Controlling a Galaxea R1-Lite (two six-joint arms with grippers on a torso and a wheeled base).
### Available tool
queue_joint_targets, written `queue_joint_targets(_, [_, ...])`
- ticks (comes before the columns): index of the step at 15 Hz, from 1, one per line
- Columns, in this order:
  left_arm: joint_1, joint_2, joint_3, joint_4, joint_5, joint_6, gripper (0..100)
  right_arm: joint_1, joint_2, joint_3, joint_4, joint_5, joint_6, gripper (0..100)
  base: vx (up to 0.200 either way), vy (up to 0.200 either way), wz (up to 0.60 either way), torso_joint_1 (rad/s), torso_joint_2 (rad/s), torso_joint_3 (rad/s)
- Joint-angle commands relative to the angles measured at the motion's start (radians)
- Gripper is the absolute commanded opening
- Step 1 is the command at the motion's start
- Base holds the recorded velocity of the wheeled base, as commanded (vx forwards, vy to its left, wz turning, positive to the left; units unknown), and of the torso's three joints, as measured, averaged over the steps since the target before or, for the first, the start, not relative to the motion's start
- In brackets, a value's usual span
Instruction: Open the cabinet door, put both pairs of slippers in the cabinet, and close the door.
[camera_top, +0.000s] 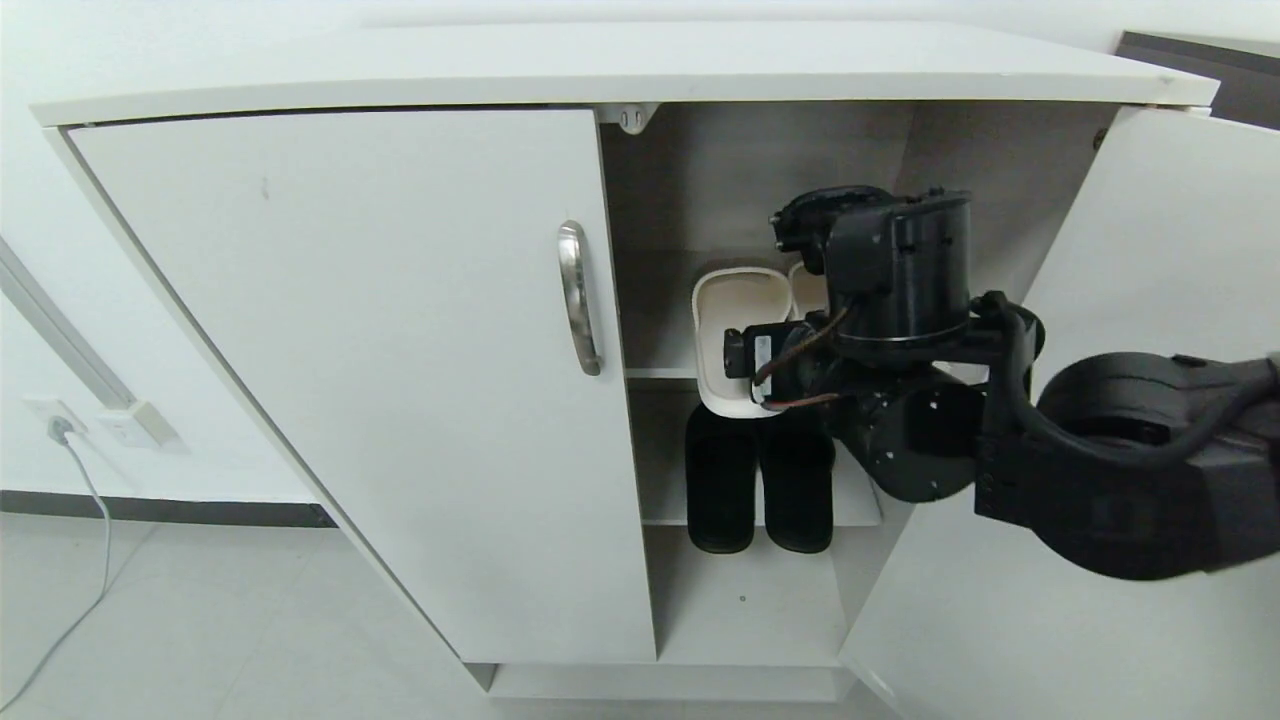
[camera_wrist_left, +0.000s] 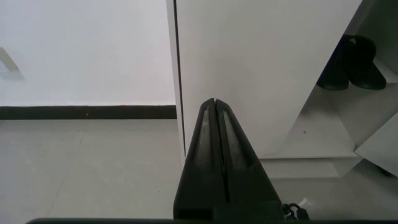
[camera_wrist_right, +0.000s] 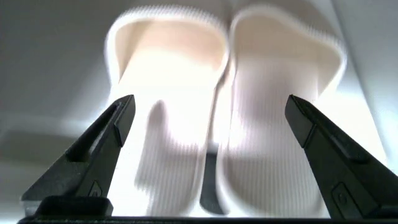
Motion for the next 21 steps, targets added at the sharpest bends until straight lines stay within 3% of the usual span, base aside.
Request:
queue_joint_targets(1, [0.000, 0.000, 0.000, 0.000, 0.000, 0.000, 0, 0.063, -0.118, 0.154, -0.065, 0.003, 0.000, 100, 0.000, 0.000, 0.00, 0.000, 0.00, 0.000])
queue_joint_targets(4, [0.000, 0.000, 0.000, 0.000, 0.000, 0.000, 0, 0.094, -0.174, 0.324, -0.135, 0.015, 0.006, 100, 0.000, 0.000, 0.00, 0.000, 0.00, 0.000])
queue_joint_targets(5, [0.000, 0.000, 0.000, 0.000, 0.000, 0.000, 0, 0.098, -0.177, 0.369, -0.173, 0.020, 0.008, 0, 0.000, 0.000, 0.00, 0.000, 0.00, 0.000])
queue_joint_targets(7, [0.000, 0.000, 0.000, 0.000, 0.000, 0.000, 0, 0.100, -0.173, 0.436, -0.285, 0.061, -0.020, 0, 0.000, 0.000, 0.00, 0.000, 0.00, 0.000])
queue_joint_targets(21, [0.000, 0.001, 0.000, 0.000, -0.001, -0.003, 0, 0.118, -0.161, 0.464, -0.290, 0.058, -0.029, 0, 0.000, 0.000, 0.00, 0.000, 0.00, 0.000])
